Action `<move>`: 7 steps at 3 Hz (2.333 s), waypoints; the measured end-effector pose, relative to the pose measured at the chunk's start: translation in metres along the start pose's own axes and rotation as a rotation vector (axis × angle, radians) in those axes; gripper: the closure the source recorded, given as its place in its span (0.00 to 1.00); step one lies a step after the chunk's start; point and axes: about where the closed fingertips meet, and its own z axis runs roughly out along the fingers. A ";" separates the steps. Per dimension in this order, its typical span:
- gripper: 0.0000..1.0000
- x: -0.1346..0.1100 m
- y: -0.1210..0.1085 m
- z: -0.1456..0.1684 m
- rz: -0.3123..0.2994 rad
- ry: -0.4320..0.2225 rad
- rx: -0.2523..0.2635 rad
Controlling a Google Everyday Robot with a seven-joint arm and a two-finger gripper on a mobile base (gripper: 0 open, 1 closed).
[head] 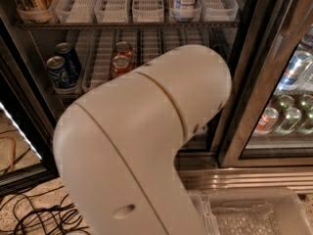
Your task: Pick redbull can from bottom shelf of fridge
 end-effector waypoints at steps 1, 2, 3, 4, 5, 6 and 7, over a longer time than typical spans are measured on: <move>1.00 0.002 0.002 -0.012 0.031 0.019 -0.020; 1.00 0.006 0.002 -0.019 0.042 0.034 -0.028; 1.00 0.007 0.003 -0.022 0.051 0.043 -0.038; 1.00 0.009 0.002 -0.029 0.060 0.052 -0.044; 1.00 0.011 0.001 -0.035 0.068 0.062 -0.050; 1.00 0.010 0.011 -0.051 0.063 0.093 -0.074; 1.00 0.005 0.012 -0.081 0.073 0.114 -0.088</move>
Offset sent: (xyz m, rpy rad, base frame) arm -0.0654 -0.0360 0.0180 0.0501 0.2241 0.0049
